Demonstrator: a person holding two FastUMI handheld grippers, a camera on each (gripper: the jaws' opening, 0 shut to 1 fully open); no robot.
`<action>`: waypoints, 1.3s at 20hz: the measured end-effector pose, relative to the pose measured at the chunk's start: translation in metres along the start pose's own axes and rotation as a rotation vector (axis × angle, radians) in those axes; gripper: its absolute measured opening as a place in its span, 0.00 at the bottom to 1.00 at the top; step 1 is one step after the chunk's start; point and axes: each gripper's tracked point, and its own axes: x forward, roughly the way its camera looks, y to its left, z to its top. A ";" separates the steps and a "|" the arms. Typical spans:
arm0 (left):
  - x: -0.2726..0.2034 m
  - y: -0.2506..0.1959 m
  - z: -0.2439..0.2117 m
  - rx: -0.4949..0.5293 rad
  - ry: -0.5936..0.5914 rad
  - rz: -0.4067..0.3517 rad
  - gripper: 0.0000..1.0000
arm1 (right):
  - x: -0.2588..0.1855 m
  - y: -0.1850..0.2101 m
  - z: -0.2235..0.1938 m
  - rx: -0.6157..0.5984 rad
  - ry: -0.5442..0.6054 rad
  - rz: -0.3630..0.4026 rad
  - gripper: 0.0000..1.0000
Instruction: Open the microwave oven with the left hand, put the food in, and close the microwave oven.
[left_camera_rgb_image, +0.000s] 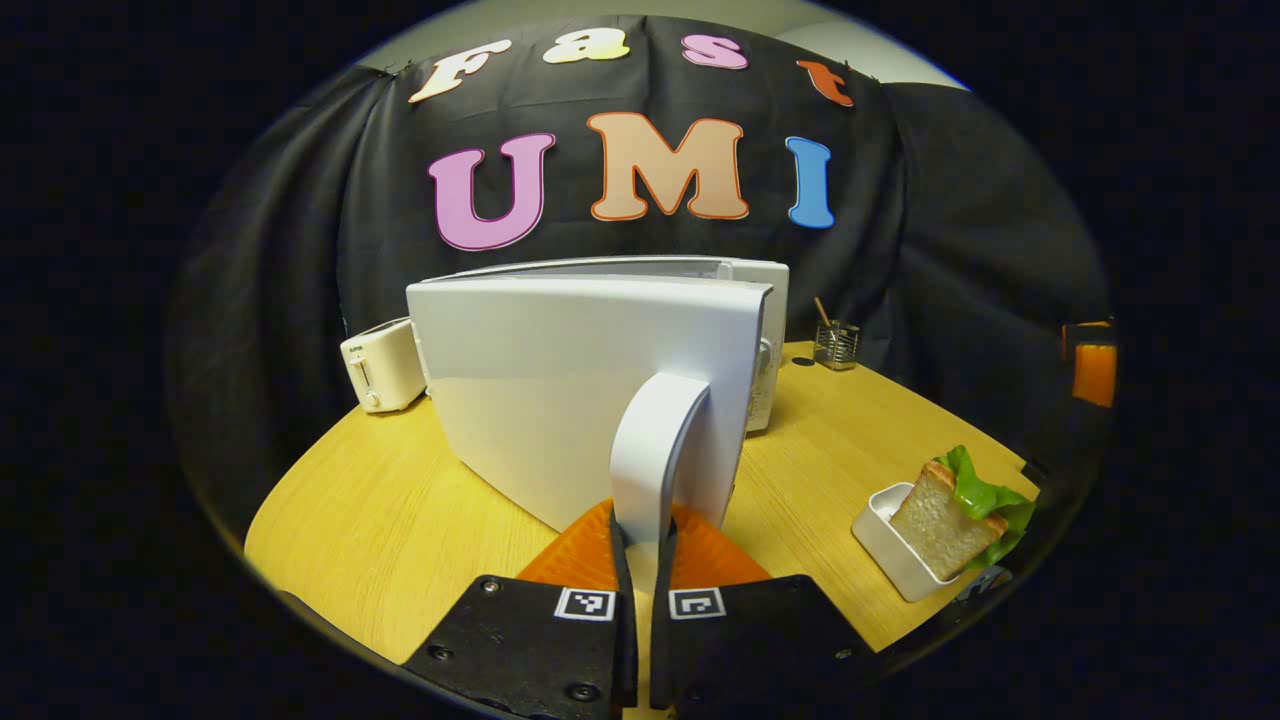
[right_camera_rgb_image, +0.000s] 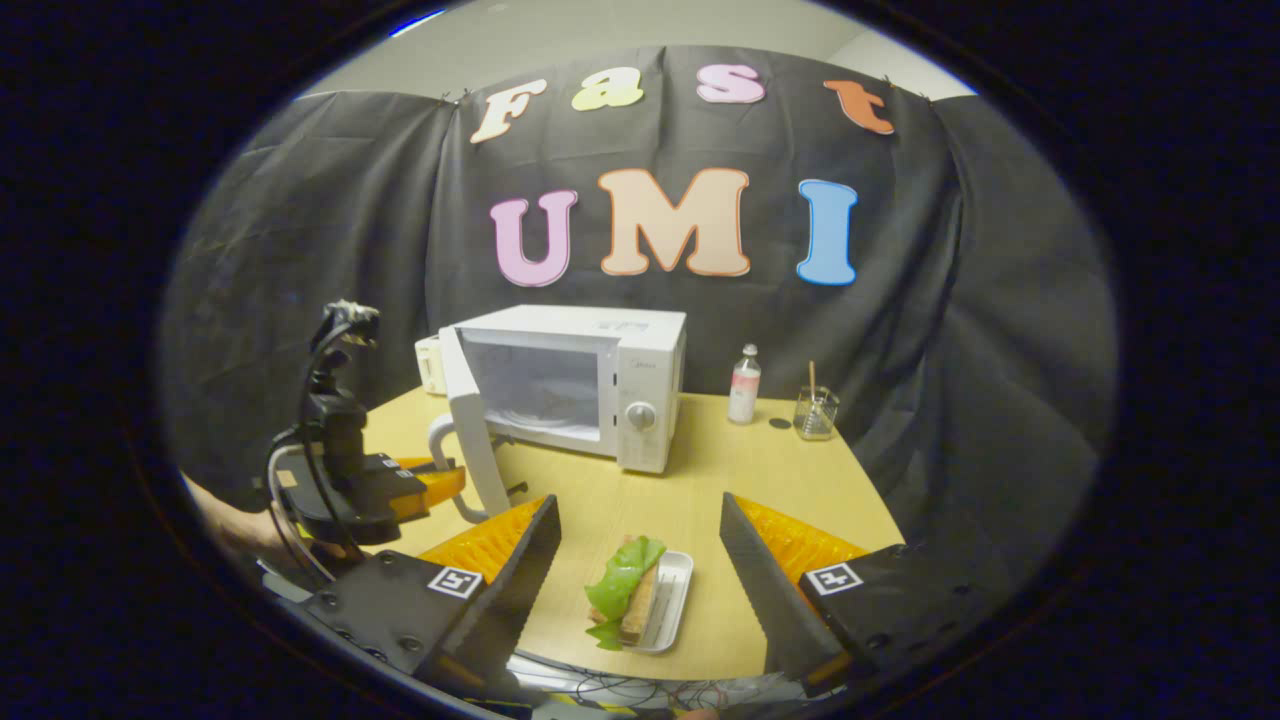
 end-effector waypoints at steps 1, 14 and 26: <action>-0.004 0.004 -0.002 -0.004 0.007 -0.001 0.06 | 0.005 0.000 -0.015 0.000 0.049 -0.014 1.00; -0.035 0.037 -0.016 0.015 0.044 0.010 0.15 | 0.037 0.008 -0.124 0.002 0.322 -0.019 1.00; -0.058 0.080 -0.033 -0.020 0.085 0.110 0.20 | 0.043 0.008 -0.129 0.027 0.365 -0.037 0.34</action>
